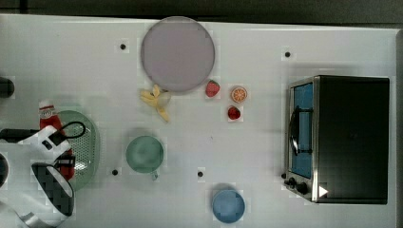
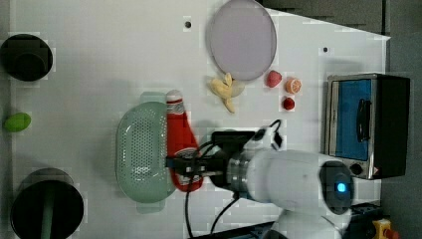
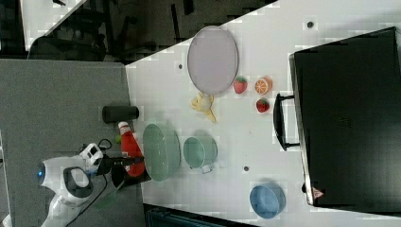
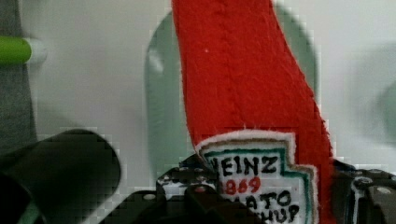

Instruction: Pick Ketchup from the table and place it in strainer.

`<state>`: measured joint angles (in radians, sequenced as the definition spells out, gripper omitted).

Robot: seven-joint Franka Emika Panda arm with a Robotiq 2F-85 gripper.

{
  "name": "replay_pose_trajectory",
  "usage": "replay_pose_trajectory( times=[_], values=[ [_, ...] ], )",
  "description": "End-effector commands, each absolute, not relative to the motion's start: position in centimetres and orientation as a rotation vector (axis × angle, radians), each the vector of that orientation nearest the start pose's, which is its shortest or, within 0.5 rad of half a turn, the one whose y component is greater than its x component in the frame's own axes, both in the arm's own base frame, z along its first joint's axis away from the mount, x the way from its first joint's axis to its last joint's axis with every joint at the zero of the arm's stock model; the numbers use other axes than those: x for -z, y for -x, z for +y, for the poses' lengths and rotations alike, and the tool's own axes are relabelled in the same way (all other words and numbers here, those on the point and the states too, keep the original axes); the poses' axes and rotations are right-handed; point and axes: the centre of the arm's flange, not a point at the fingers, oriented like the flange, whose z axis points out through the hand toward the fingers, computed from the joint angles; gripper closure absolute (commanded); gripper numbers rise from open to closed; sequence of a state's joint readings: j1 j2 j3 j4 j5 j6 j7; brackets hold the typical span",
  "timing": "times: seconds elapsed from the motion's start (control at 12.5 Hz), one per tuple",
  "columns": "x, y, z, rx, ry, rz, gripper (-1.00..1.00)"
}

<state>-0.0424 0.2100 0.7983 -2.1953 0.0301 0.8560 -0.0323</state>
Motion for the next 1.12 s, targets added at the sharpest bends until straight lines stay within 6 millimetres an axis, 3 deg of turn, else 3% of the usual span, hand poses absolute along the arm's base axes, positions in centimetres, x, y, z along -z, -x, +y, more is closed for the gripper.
replay_pose_trajectory(
  times=[0.08, 0.4, 0.56, 0.64, 0.88, 1.12],
  values=[
    [-29.4, -40.8, 39.0, -0.107, 2.914, 0.180, -0.26],
    [-24.8, -40.7, 39.8, -0.162, 2.856, 0.176, -0.32],
    [-23.3, -40.6, 39.6, -0.173, 2.875, 0.144, -0.73],
    [-23.5, -40.8, 39.8, -0.162, 2.868, 0.149, -0.95],
    [-27.5, -42.3, 39.6, -0.060, 2.847, 0.305, -1.00],
    [-34.0, -45.1, 36.7, 0.070, 2.883, 0.452, -1.00]
  ],
)
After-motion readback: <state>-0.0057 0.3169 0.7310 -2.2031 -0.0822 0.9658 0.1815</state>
